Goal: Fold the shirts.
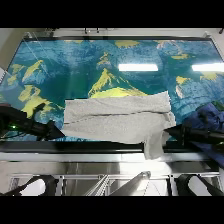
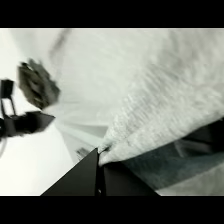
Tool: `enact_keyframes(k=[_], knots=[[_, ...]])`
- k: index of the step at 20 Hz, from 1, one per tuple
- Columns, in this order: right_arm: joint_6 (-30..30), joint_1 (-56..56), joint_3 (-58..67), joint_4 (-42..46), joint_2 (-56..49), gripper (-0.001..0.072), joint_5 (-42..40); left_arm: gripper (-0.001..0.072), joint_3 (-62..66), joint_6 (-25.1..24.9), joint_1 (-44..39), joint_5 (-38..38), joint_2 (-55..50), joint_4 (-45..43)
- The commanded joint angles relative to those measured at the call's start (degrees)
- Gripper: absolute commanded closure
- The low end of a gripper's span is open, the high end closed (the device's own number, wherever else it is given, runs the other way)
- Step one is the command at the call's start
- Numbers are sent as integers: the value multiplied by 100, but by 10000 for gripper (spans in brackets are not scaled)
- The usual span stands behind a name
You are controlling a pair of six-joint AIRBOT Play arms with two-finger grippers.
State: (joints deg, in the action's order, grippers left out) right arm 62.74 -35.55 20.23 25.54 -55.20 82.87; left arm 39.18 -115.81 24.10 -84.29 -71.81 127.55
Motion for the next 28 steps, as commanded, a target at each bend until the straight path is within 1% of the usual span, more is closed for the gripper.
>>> enact_keyframes(k=[1,3,7,9,10,12,14,16,18,20,23,26,28], knots=[[262,-544,164,-466,737,693,138,689,61,-4,774,-52,256,4],[251,-861,164,-393,776,693,-22,689,63,-9,872,-57,157,4],[24,-885,164,-396,426,693,-680,689,109,-13,807,68,-208,-44],[-234,-855,164,-529,94,693,-946,689,417,-11,737,92,-343,-11],[-494,-800,164,-798,-118,693,-1084,690,669,-11,643,57,-415,9],[-1121,-511,223,-1587,-557,693,-1322,689,1303,35,297,31,-592,4],[-1582,55,540,-2096,-1075,693,-1696,689,2028,208,-44,31,-868,4],[-1816,719,1099,-2192,-1661,693,-2188,689,2734,387,-352,24,-1303,-4],[-2015,1252,1746,-2186,-2271,693,-2579,689,3285,442,-568,20,-1801,-9],[-2013,1576,2341,-2168,-2883,693,-2769,689,3755,446,-737,-11,-2326,-31],[-2009,1812,2859,-2168,-3694,693,-2804,691,4350,662,-831,-131,-3049,-212],[-1987,1838,2900,-2063,-4120,693,-2865,699,4721,684,-831,-212,-3526,-201],[-1827,1838,2900,-1652,-4148,693,-2940,703,4905,684,-852,-188,-3650,-195]])
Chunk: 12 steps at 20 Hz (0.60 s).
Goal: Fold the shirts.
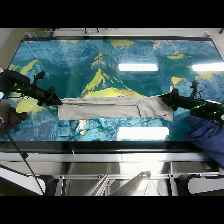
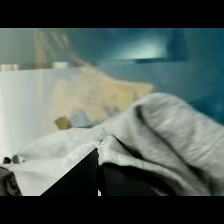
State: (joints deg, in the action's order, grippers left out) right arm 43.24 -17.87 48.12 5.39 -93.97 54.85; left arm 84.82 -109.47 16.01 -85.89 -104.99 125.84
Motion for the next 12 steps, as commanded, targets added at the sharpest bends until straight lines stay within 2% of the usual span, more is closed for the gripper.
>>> enact_keyframes(k=[1,2,3,4,5,6,7,8,10,11,12], knots=[[133,70,111,450,-271,693,-151,705,413,44,-76,-7,-350,-26],[127,70,111,470,-267,691,-131,672,457,42,-105,-24,-350,-26],[79,61,114,468,-234,583,-13,434,518,52,-144,-94,-350,-24],[22,33,140,474,-162,431,160,207,588,70,-157,-243,-348,-26],[26,-50,221,612,-52,440,385,10,660,205,-157,-354,-343,-31],[151,-177,323,861,96,439,542,-9,752,361,-122,-463,-343,-28],[468,-337,448,1272,293,399,586,-9,828,479,-74,-584,-339,-28],[741,-511,599,1794,481,251,566,-8,903,625,-4,-730,-334,-26],[1252,-826,918,2857,706,80,557,-8,916,866,138,-927,-234,-28],[1526,-920,1054,3307,710,7,562,-8,839,866,195,-892,-111,-26],[1740,-977,1141,3709,675,6,538,-2,684,892,203,-774,72,-26]])
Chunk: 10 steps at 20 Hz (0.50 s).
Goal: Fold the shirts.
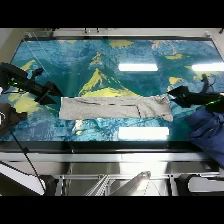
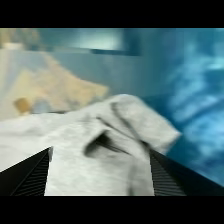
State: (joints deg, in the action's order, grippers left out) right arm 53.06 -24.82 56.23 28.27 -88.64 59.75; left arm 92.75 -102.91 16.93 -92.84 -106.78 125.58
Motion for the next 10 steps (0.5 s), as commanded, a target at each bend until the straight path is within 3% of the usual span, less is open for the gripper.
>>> enact_keyframes(k=[1,2,3,10], knots=[[828,-295,361,1561,72,7,50,107,-299,236,109,44,435,2],[828,-286,372,1539,-48,7,57,531,-511,203,76,166,623,9],[828,-267,372,1504,-188,7,118,693,-704,35,15,267,787,55],[710,494,374,1425,-881,7,396,692,-1392,-120,-573,326,1252,815]])
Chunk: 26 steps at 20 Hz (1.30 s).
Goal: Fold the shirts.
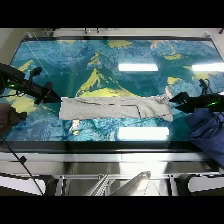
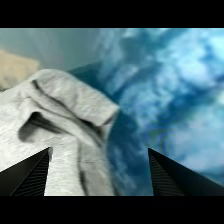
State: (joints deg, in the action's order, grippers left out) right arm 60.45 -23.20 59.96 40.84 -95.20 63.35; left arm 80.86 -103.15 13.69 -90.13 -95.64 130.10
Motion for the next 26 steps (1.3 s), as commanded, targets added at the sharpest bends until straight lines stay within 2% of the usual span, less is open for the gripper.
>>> enact_keyframes(k=[1,2,3,4,5,6,7,8,13,17,22,26], knots=[[-66,514,4,48,-284,10,31,693,-203,-96,-413,92,136,350],[-63,651,9,-52,-326,14,33,693,-203,-94,-581,175,136,365],[-63,774,9,-173,-345,67,46,693,-203,-94,-787,293,136,374],[-66,883,9,-269,-350,230,98,693,-203,-94,-1023,492,136,365],[-68,953,13,-367,-350,366,203,692,-203,-94,-1261,765,133,365],[-149,994,17,-511,-350,464,374,692,-197,-96,-1523,1029,103,367],[-269,1008,20,-695,-350,624,553,692,-127,-96,-1714,1174,4,356],[-304,1008,28,-885,-343,692,715,692,24,-92,-1941,1204,-201,361],[-168,734,385,-850,-79,694,1888,694,1196,55,-3012,1305,-1528,343],[-37,164,710,-855,225,694,2629,694,2210,487,-3733,1281,-2472,348],[103,-420,1268,-859,341,694,3171,694,3410,938,-4419,713,-3316,350],[177,-472,1510,-1362,415,693,3292,694,3797,1064,-4680,1123,-3434,743]])
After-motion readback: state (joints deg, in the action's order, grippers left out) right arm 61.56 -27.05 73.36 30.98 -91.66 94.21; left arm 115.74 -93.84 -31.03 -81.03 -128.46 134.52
